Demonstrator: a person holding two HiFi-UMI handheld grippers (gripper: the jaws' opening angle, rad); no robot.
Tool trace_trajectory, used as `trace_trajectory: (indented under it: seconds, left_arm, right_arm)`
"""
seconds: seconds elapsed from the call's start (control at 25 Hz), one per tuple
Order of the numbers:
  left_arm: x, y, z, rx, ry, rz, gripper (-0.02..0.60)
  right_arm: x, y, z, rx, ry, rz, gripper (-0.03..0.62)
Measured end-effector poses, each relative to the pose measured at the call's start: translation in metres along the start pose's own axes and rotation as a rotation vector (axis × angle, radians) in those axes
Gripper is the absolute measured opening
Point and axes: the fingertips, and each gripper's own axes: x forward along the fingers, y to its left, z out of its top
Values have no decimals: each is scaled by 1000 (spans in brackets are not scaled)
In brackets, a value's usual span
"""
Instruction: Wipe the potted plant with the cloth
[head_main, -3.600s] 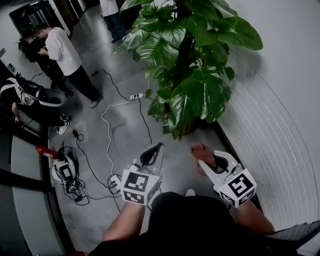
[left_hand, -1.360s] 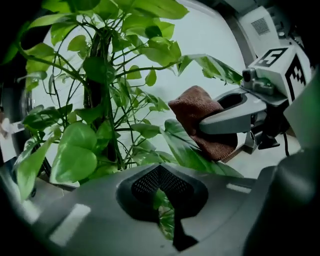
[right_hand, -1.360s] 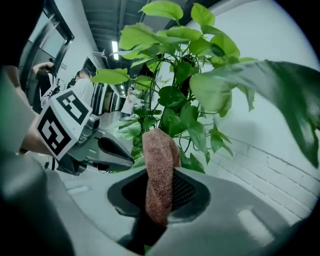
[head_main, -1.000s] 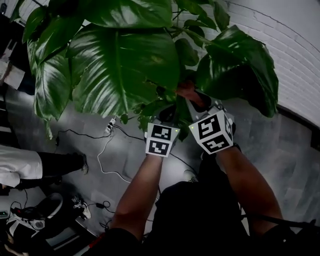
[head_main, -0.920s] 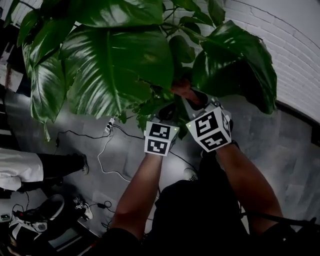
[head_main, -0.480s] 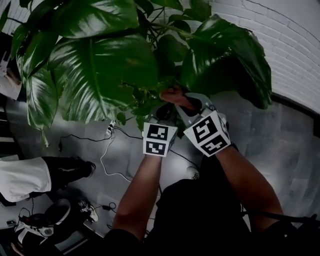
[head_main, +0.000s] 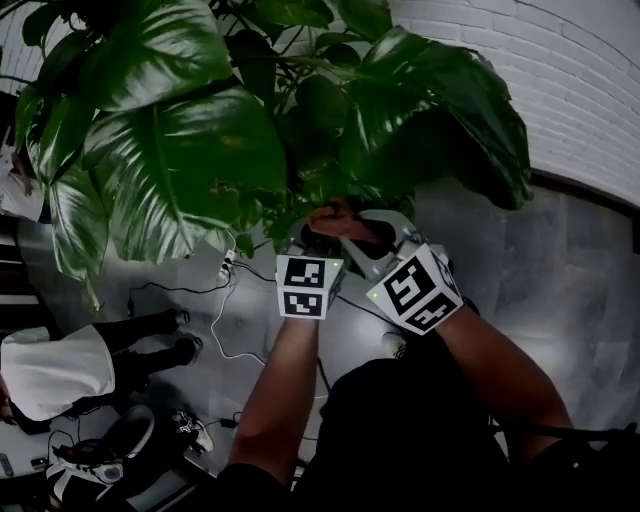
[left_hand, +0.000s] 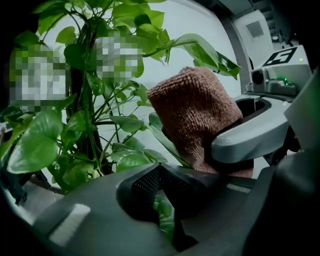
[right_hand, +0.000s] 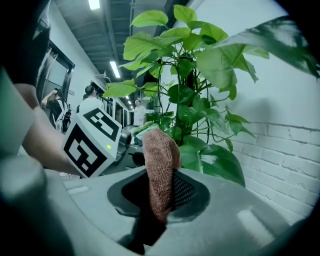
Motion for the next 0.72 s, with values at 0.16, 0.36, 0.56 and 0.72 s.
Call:
trace_trajectory:
  seconds: [0.16, 0.36, 0.56, 0.72]
  left_arm:
    - [-2, 2, -1, -10, 5, 21, 17]
    - [-7, 4, -7, -23, 16, 34, 17]
    - [-13, 7, -8, -41, 7, 48, 17]
    - [-17, 0, -11, -49, 9, 48, 17]
  right_arm:
    - [-4, 8, 3, 31, -22, 25, 64]
    - [-11, 23, 9, 38, -40, 52, 64]
    - [-31, 9, 12, 12, -45, -30, 64]
    - [-46, -22, 5, -66, -7, -135, 64]
